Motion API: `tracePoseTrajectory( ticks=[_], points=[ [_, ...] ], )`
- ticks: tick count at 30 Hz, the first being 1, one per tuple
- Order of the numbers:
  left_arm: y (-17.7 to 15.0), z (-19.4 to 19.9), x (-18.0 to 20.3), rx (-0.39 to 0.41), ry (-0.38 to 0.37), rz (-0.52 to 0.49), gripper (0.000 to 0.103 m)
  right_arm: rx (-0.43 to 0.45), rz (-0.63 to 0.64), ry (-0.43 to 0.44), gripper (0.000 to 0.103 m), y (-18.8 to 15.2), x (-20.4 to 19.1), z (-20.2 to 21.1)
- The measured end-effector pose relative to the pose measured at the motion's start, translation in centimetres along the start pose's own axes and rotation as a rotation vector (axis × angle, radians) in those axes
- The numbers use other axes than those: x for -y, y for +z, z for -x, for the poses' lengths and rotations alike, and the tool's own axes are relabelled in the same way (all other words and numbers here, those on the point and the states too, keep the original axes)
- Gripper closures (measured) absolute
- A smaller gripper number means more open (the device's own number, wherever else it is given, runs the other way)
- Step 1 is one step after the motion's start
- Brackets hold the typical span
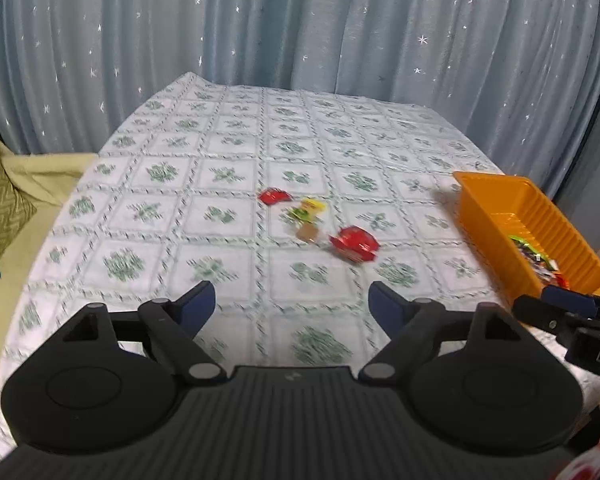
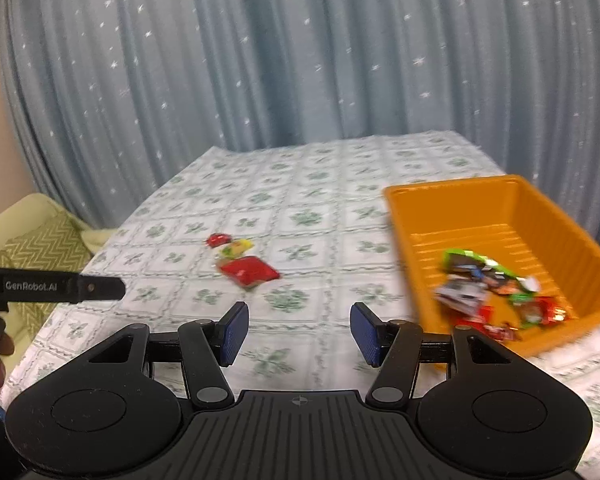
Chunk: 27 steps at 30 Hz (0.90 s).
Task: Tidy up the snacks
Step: 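Move both tools back toward the red packet and brown candy cube, then grasp the red packet with the right tool while the left tool grasps the brown candy cube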
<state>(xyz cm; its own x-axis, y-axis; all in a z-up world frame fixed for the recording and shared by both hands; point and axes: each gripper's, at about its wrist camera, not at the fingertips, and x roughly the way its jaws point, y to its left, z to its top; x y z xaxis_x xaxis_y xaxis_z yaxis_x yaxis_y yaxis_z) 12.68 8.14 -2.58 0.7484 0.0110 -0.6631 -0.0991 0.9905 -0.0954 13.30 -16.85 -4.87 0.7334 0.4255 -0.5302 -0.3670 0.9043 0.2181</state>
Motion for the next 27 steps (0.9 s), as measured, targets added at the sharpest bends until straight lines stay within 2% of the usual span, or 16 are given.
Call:
tracePoseTrajectory(
  ticks=[8, 12, 18, 23, 27],
  points=[
    [2.4, -3.2, -2.9, -0.025, -0.006, -0.041, 0.016, -0.037, 0.073, 0.056, 0.045, 1.7, -2.7, -5.9],
    [3.1, -5.4, -4.1, -0.042, -0.015, -0.034, 0.016, -0.057, 0.122, 0.078, 0.037, 2.8, -2.5, -9.4],
    [3.1, -8.4, -5.0, -0.089, -0.048, 0.013, 0.016, -0.101, 0.172, 0.137, 0.035, 3.6, -2.1, -14.0],
    [3.7, -10.1, -5.1, -0.096, -0.037, -0.014, 0.016, -0.133, 0.219, 0.19, 0.033, 4.2, -2.2, -17.0],
    [4.1, -10.7, -5.2, -0.1, -0.054, 0.004, 0.016, -0.175, 0.241, 0.221, 0.033, 4.5, -2.1, -19.4]
  ],
)
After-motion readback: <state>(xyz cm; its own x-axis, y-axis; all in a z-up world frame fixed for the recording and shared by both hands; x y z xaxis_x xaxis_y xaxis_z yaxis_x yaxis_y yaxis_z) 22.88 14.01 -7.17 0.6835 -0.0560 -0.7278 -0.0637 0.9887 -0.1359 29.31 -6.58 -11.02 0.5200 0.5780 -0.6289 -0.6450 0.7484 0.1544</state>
